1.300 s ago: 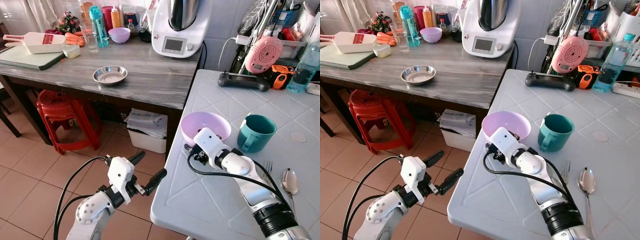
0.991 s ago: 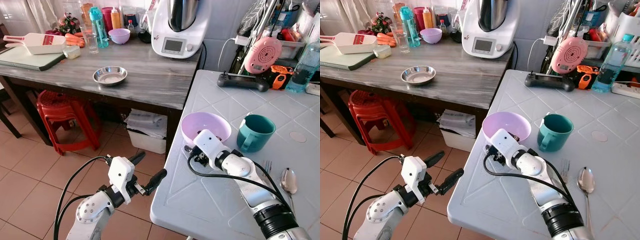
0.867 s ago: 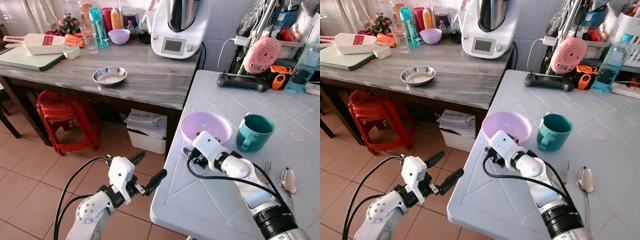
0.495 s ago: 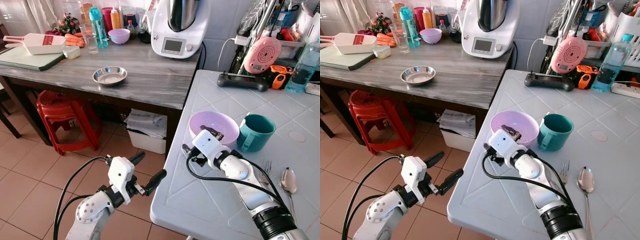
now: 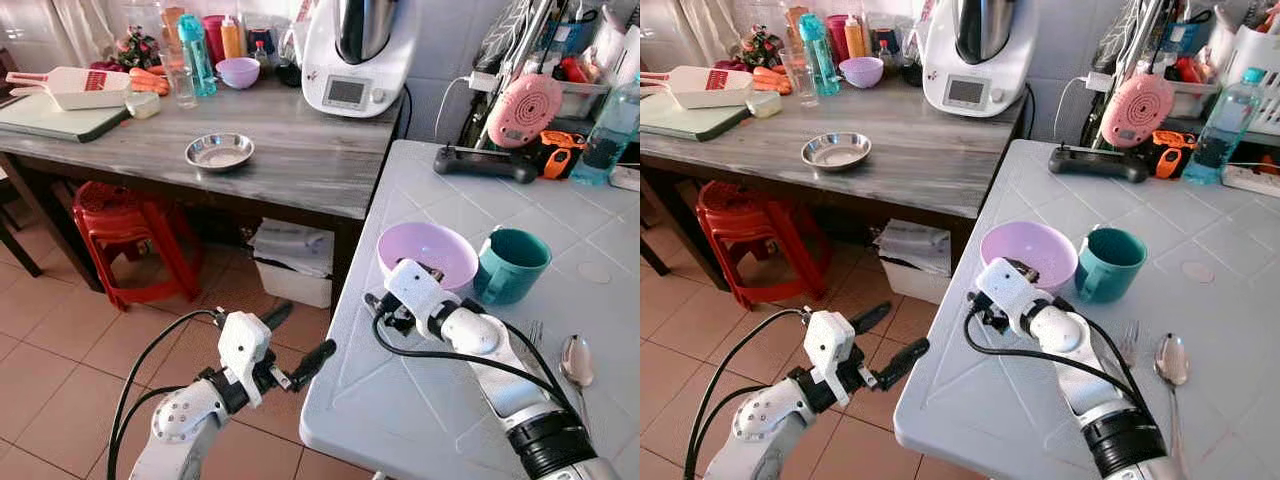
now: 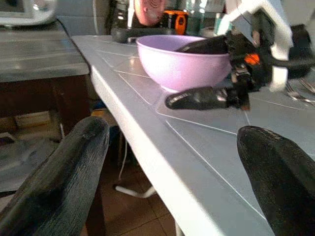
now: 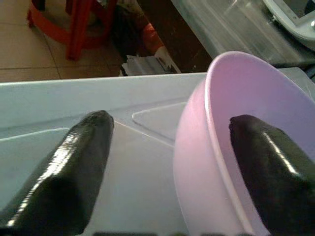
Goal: Setting the table
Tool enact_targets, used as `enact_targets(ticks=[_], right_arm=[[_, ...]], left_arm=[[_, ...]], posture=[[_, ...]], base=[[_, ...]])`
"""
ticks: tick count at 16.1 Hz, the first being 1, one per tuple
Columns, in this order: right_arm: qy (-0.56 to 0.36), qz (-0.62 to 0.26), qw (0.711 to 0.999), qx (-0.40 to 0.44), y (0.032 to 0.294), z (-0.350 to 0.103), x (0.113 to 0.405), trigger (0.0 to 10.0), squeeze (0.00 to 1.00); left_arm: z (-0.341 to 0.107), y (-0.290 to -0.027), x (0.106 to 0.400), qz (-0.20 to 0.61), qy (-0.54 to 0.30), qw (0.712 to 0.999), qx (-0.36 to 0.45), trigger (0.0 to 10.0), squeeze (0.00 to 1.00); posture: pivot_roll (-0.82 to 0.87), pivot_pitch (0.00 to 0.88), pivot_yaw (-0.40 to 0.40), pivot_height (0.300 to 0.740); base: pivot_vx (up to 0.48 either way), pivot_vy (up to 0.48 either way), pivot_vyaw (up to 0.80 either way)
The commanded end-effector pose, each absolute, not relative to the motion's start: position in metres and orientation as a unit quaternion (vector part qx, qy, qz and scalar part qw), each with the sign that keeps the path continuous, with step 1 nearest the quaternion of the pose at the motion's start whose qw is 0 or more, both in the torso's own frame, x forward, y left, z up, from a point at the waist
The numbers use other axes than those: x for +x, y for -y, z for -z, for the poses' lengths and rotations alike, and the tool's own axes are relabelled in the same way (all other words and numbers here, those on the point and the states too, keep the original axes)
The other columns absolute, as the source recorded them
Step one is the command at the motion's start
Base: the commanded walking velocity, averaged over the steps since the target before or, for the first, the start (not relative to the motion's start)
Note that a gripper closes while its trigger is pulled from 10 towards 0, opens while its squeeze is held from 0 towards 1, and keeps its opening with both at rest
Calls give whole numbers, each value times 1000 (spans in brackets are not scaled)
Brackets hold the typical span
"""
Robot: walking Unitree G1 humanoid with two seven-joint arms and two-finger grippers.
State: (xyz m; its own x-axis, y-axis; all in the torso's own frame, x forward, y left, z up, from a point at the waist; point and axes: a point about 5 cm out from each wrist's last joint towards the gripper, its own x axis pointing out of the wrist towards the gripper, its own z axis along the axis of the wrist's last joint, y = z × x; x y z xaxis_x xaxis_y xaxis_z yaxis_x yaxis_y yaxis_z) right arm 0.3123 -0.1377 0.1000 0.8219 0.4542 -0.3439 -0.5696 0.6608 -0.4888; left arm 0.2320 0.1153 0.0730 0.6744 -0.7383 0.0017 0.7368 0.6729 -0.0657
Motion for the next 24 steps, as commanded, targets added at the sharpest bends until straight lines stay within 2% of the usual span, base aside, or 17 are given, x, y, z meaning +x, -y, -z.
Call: enact_targets(ticks=[1,13,14,15,16,19,20,21,22,24], right_arm=[[-87,-283,907,-300,137,-108,315,0,0],[-147,-305,894,-295,139,-102,308,0,0],[-146,-309,892,-297,138,-102,308,9608,0],[-135,-301,895,-301,138,-105,309,10000,0],[-132,-298,897,-298,138,-106,309,10000,1000],[-109,-281,900,-314,139,-113,311,10000,957],[-102,-274,902,-317,140,-117,313,10000,176],[-96,-268,903,-323,141,-121,314,10000,173],[-91,-267,901,-331,141,-125,315,10000,0],[-101,-270,892,-348,142,-130,311,10000,0]], left_arm=[[-74,-116,234,409,-13,912,-30,10000,0],[-82,-114,231,435,-17,900,-14,10000,0],[-82,-114,232,435,-17,900,-13,10000,0],[-81,-114,232,431,-16,902,-9,10000,0],[-81,-114,233,430,-17,903,-9,10000,0],[-76,-114,232,428,-24,903,-12,10000,0],[-76,-115,232,428,-25,903,-12,10000,0],[-75,-115,232,428,-26,903,-12,10000,0],[-74,-115,232,428,-28,903,-12,10000,0],[-72,-115,232,428,-31,903,-12,10000,0]], posture=[[114,0,3,740],[107,0,6,740],[108,0,6,740],[108,0,6,740],[109,0,5,740],[108,0,6,740],[108,0,6,740],[108,0,6,740],[104,0,5,740],[105,0,2,740]], base=[[0,0,0],[0,0,0],[0,0,0],[0,0,0],[0,0,0],[0,0,0],[0,0,0],[0,0,0],[0,0,0],[0,0,0]])
